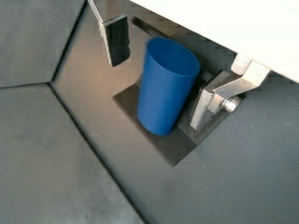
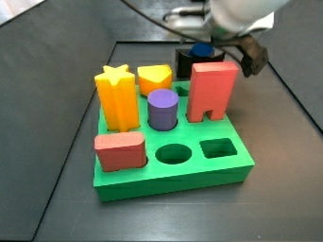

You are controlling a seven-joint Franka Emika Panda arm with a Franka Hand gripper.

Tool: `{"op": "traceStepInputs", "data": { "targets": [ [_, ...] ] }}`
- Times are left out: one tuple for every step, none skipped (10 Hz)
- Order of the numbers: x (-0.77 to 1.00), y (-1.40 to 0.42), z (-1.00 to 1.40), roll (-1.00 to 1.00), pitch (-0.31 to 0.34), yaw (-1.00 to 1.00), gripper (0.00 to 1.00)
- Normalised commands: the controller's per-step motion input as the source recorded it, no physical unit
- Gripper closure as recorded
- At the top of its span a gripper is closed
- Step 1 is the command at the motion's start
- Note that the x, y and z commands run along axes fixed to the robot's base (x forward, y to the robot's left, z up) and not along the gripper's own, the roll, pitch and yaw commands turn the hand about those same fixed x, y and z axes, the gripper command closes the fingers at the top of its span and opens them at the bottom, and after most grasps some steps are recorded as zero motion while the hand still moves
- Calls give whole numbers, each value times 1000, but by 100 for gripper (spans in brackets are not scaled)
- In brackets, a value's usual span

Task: Pick up the oval object. Move up. Place the oval object on the fixture. Regrasp the oval object. Move to above the board. Insert the oval object.
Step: Regrasp the oval object, then move to above the board.

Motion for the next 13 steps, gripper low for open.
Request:
{"op": "traceStepInputs", "data": {
  "targets": [
    [83,15,-626,77,-67,-73,0],
    [78,13,-472,72,-40,-75,0],
    [76,9,-270,67,-1,-64,0],
    [42,2,-217,58,28,-58,0],
    [13,-2,-189,55,28,-39,0],
    [12,-1,-188,56,29,-29,0],
    [12,1,-186,56,30,-16,0],
    [12,1,-185,56,30,-11,0],
    [12,2,-183,56,30,-3,0],
    [0,0,0,0,0,0,100],
    [-312,-86,1000,333,-224,-234,100],
    [-313,-88,1000,323,-228,-236,100],
    [-312,-80,1000,235,-216,-236,100]
  ]
}}
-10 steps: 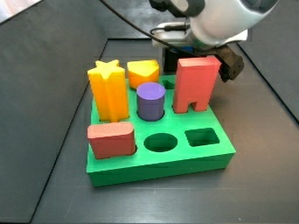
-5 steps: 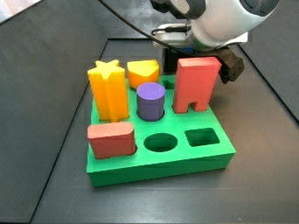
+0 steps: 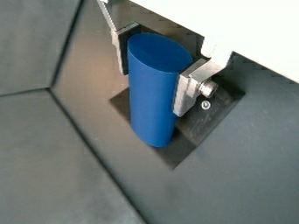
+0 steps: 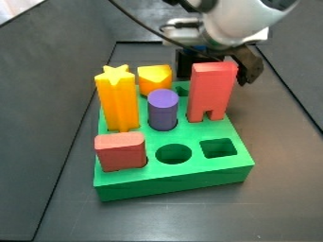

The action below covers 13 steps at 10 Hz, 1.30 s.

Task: Pick up the oval object. Move up. Place the oval object on the fixture. Regrasp the oval object. Move to above the board. Insert the oval object.
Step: Move to above the board.

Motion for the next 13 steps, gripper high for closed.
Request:
{"op": "traceStepInputs", "data": {
  "targets": [
    [-302,-72,1000,148,-153,-240,100],
    [-289,-72,1000,98,-88,-243,100],
    [-281,-68,1000,74,-20,-240,100],
    [-273,-63,1000,60,27,-229,100],
    [-262,-61,1000,48,71,-206,100],
    [-251,-59,1000,40,123,-157,100],
    [-239,-56,1000,28,158,-112,100],
    [-219,-54,1000,3,194,-53,100],
    [-209,-51,1000,-12,210,-8,100],
    [-200,-50,1000,-23,212,22,100],
    [-167,-45,1000,-37,185,92,100],
    [-144,-38,944,-38,171,118,100],
    [-66,-24,644,-40,117,156,100]
  ]
}}
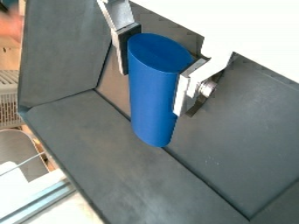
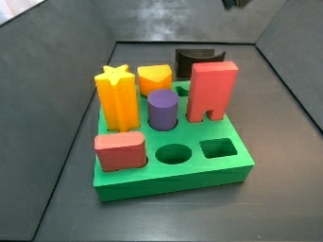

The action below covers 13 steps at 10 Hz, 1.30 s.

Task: Pick up the oval object. Move up. Place the oval object on the fixture. Regrasp the oval object. Move to above the board. Insert the oval object.
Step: Move to above the board.

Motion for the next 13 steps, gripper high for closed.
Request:
{"op": "traceStepInputs", "data": {
  "targets": [
    [-39,-19,526,-38,99,163,100],
    [-1,-18,288,-32,76,162,100],
    [-242,-1000,188,-1000,30,-13,100],
    [-238,-1000,176,-1000,22,-17,100],
    [-253,-1000,192,-1000,16,-15,100],
    [-251,-1000,183,-1000,14,-13,100],
    [-251,-1000,185,-1000,16,-14,100],
    [-248,-1000,187,-1000,18,-14,100],
    [-247,-1000,202,-1000,19,-13,100],
    [-235,-947,196,-1000,20,-12,100],
    [-128,-526,111,-1000,20,-12,100],
    [-73,-286,60,-1000,20,-12,100],
    [-54,-117,30,-1000,9,-9,100]
  ]
}}
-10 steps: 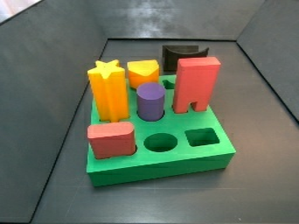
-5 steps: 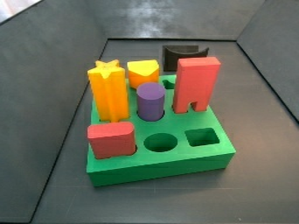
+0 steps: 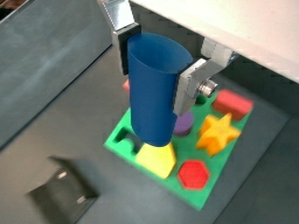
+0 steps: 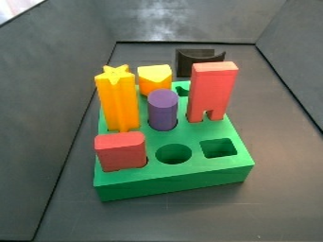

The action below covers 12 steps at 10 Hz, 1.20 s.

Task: Pick up the oval object. Move up. Place the oval object on the fixture. Regrasp the oval object. Move to above the board. Insert the oval object.
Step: Move to above the board, then insert the oval object.

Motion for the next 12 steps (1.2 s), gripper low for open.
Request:
{"op": "traceStepInputs", "data": {
  "targets": [
    [-68,-30,11,-1000,-14,-10,100],
    [-74,-5,14,-856,-30,-8,100],
    [-58,11,-1,-554,-37,-6,100],
    [-38,11,0,-355,-32,-3,100],
    [-21,3,2,-223,-20,-4,100],
    [91,-669,-531,30,-253,14,100],
    [223,-689,-474,40,-206,34,100],
    [240,-577,-403,37,-84,23,100],
    [197,-606,-443,56,-74,60,100],
    [217,-720,-551,116,-73,60,100],
    [234,-666,-626,114,-57,74,100],
    [200,-557,-729,117,-74,146,100]
  ]
}}
